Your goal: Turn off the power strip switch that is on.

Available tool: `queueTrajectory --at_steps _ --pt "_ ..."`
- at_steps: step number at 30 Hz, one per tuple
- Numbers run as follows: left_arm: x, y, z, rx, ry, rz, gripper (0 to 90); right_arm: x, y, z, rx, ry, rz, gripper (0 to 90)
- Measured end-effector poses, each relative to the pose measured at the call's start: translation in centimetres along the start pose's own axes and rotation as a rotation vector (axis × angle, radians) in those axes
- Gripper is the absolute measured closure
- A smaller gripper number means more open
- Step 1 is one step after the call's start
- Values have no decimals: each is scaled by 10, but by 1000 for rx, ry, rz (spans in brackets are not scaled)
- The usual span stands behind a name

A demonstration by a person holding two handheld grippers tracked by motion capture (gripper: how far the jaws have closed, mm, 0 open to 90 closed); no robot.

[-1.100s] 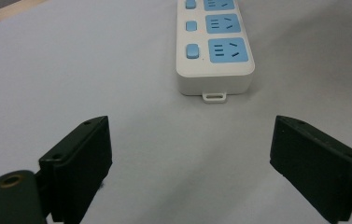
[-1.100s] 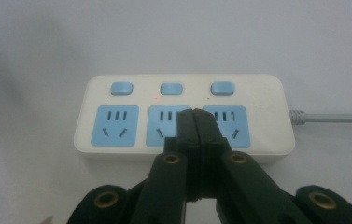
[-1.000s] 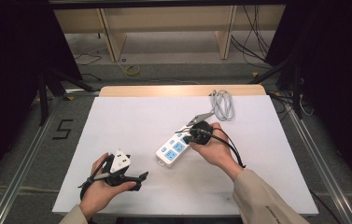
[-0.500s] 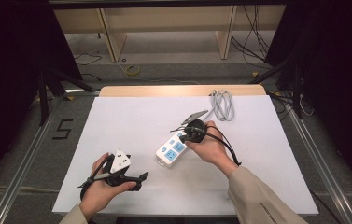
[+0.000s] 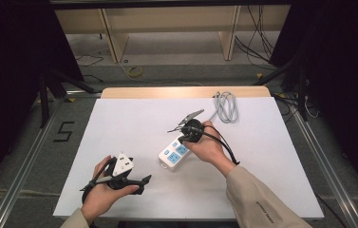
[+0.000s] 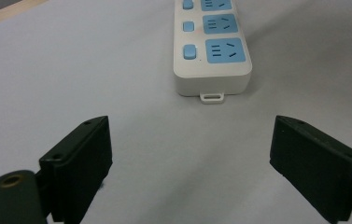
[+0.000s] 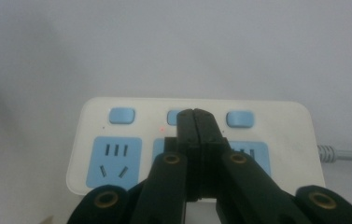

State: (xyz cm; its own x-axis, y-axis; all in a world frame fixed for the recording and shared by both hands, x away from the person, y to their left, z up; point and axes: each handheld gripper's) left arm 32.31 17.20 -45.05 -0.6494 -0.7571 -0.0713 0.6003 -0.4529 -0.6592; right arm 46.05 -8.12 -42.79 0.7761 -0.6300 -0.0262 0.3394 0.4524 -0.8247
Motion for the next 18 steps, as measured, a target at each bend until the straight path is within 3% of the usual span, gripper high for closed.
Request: queueTrajectory --at_steps 18 --pt "0 0 0 3 3 0 125 1 9 18 -48 -1 14 900"
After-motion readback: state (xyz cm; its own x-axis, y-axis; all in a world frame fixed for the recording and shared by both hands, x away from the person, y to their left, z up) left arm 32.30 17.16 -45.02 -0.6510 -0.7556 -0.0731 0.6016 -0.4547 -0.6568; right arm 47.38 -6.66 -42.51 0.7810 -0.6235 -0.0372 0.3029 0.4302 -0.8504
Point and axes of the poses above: each handheld gripper's, and its own axes: y roughly forward along the jaws, z roughly out of its top, x roughly to its right, and after that the axes turned 4 degrees about -x, right-handed
